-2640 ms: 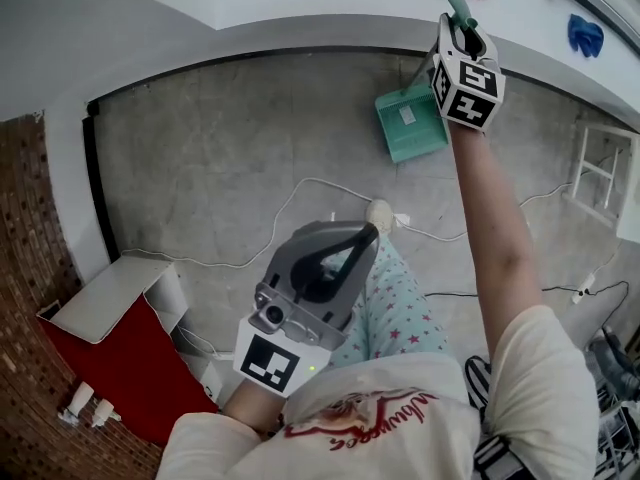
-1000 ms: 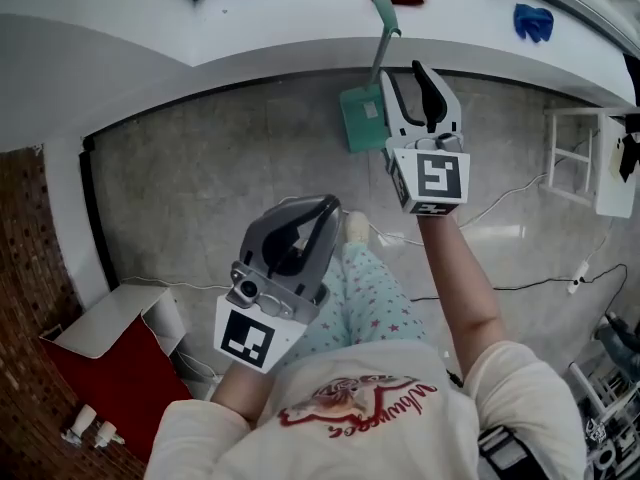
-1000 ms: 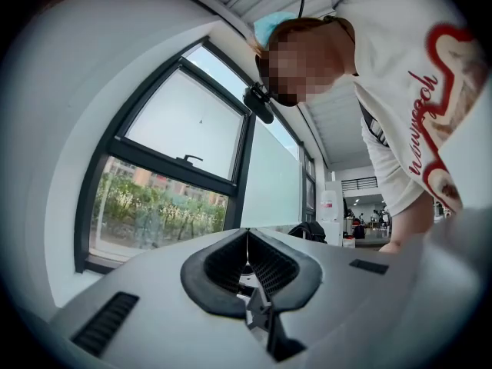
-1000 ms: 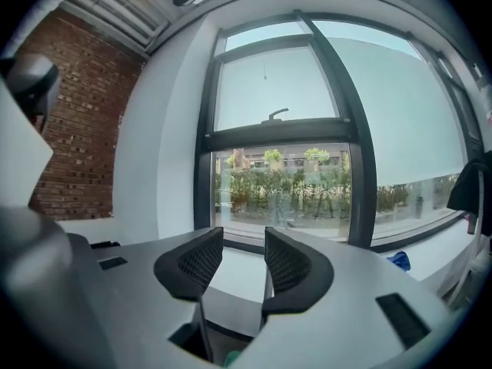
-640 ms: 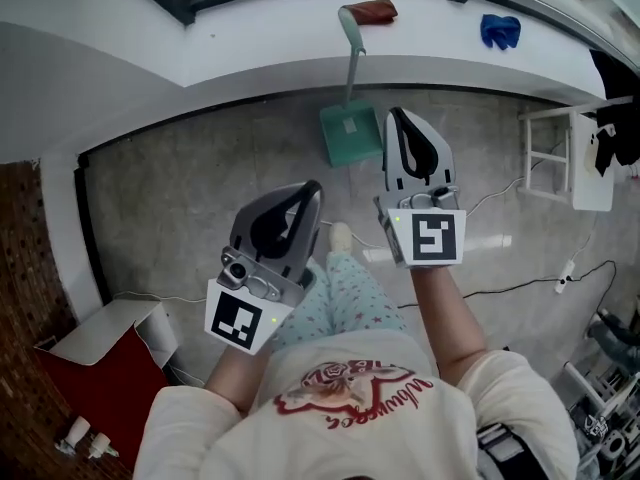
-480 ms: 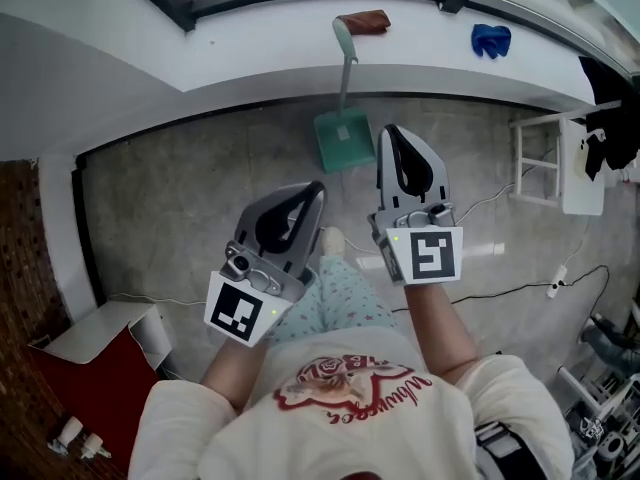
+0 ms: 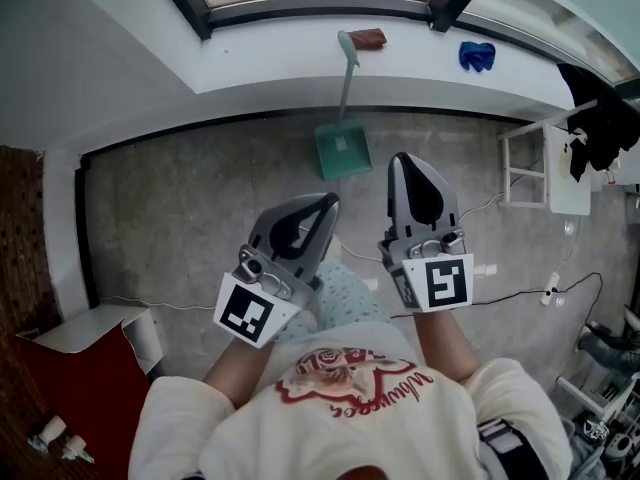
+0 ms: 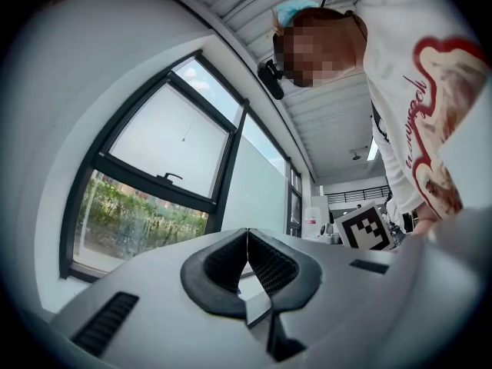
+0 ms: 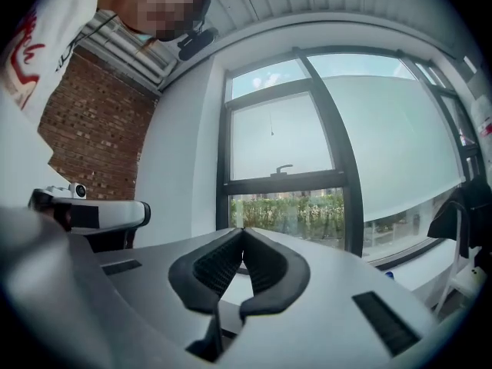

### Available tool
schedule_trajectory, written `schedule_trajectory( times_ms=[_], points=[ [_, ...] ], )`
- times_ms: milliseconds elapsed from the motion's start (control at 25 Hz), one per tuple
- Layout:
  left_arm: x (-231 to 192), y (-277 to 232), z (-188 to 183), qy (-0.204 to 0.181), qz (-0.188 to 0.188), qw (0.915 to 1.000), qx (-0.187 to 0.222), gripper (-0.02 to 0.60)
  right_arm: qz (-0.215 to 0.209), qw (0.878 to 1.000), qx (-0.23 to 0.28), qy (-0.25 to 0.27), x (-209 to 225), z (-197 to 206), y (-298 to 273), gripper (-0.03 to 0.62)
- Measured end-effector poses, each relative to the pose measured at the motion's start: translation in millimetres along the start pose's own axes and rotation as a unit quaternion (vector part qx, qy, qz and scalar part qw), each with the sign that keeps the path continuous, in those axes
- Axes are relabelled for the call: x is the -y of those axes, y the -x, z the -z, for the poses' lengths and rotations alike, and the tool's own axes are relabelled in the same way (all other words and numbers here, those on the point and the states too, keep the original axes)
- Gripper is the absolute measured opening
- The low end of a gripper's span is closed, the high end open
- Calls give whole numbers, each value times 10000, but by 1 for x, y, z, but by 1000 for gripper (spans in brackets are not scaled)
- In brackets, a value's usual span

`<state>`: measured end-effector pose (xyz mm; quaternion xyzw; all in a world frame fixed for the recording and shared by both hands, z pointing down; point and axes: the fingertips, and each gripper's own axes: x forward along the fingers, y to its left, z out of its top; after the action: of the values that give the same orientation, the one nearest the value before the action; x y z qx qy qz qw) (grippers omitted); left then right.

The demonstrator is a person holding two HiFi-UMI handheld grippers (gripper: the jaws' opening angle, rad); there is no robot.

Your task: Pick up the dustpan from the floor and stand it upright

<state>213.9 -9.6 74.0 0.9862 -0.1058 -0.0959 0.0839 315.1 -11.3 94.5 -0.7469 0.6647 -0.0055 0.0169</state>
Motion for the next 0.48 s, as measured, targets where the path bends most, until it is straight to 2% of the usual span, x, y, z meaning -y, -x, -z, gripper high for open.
schedule_trajectory(
  times_ms=[200,400,480],
  points=[
    [47,82,-30,-181,-50,9997,123,20,-49,10000,-29,-50,-65,-15,80,25],
    [110,191,-51,-688,-63,9973,-251,20,-391,9990,104,-198,-163,-36,172,25],
    [131,223,-55,-729,-60,9969,-285,20,-460,9986,146,-211,-187,-43,200,25]
  ],
)
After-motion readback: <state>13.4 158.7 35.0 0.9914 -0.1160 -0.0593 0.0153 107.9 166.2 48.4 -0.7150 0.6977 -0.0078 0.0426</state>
